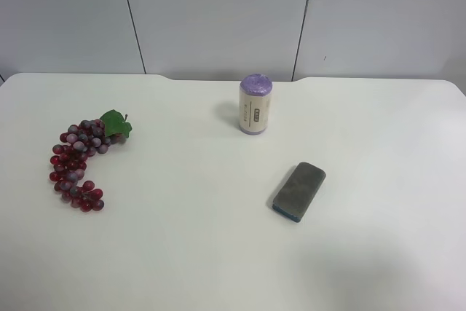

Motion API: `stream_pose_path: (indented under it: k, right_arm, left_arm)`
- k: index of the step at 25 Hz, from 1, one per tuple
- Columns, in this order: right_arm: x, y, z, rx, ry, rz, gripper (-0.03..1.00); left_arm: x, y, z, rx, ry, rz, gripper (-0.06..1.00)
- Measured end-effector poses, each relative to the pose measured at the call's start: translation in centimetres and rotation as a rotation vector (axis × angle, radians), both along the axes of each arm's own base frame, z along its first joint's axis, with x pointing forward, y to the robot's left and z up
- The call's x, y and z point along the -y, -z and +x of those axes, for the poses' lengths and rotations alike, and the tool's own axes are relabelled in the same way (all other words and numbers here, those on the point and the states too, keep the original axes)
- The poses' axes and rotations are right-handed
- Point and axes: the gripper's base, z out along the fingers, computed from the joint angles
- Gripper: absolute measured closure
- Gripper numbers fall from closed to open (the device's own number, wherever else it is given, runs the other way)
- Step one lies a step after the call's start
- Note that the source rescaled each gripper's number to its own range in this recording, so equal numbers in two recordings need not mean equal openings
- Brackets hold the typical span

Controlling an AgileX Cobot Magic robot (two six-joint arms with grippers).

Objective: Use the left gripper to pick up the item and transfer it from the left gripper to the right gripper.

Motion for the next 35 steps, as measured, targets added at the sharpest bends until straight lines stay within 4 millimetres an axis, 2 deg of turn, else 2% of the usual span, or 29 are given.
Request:
stream_pose_path:
  k: [28,32,35]
  right_arm:
    - [0.0,0.0,0.0,0.000,0.000,0.000,-0.03]
    - [0.0,0.0,0.0,0.000,0.000,0.000,-0.03]
    - [0.0,0.0,0.0,0.000,0.000,0.000,-0.03]
  left_arm:
    - [0.0,0.0,0.1,-0.004,0.000,-0.001,-0.06]
    - [0.0,-1.1,1.1,-0.056,0.014,-0.028,-0.06]
    - [0.0,-2.2,2.8,-0.151,0.023,-0.055,-0.06]
